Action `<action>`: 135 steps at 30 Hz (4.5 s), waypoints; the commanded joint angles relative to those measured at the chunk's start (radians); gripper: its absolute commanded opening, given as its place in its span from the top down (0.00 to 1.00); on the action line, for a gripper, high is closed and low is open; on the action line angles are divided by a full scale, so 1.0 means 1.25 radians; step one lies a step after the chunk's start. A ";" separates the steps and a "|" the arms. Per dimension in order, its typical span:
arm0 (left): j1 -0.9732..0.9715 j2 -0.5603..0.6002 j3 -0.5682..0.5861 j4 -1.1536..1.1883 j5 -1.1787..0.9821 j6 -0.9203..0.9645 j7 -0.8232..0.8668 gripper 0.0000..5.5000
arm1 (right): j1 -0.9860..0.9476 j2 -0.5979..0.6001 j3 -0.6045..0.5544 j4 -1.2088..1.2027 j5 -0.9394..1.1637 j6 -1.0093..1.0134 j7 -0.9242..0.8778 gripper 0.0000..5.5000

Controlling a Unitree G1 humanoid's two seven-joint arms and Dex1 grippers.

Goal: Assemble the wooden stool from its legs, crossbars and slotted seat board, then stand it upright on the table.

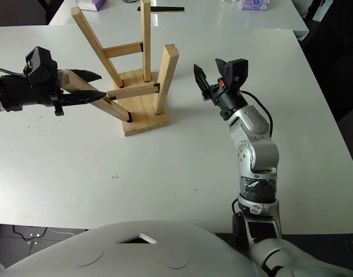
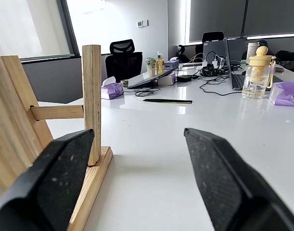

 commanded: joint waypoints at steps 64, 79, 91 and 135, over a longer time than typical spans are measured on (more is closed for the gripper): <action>0.046 0.034 -0.267 0.053 0.075 -0.027 -0.057 0.63 | -0.115 -0.010 -0.066 -0.161 0.175 0.092 -0.151 1.00; -0.282 0.002 -0.305 0.256 0.115 -0.030 -0.206 0.63 | -0.039 0.066 -0.018 -0.220 0.107 0.047 -0.239 1.00; -0.275 -0.089 -0.324 0.398 0.175 -0.057 -0.267 0.63 | -0.006 0.093 -0.009 -0.231 0.082 0.025 -0.249 1.00; -0.228 -0.098 -0.318 0.204 0.194 0.023 -0.148 0.63 | -0.146 -0.019 -0.102 -0.332 0.199 0.116 -0.176 1.00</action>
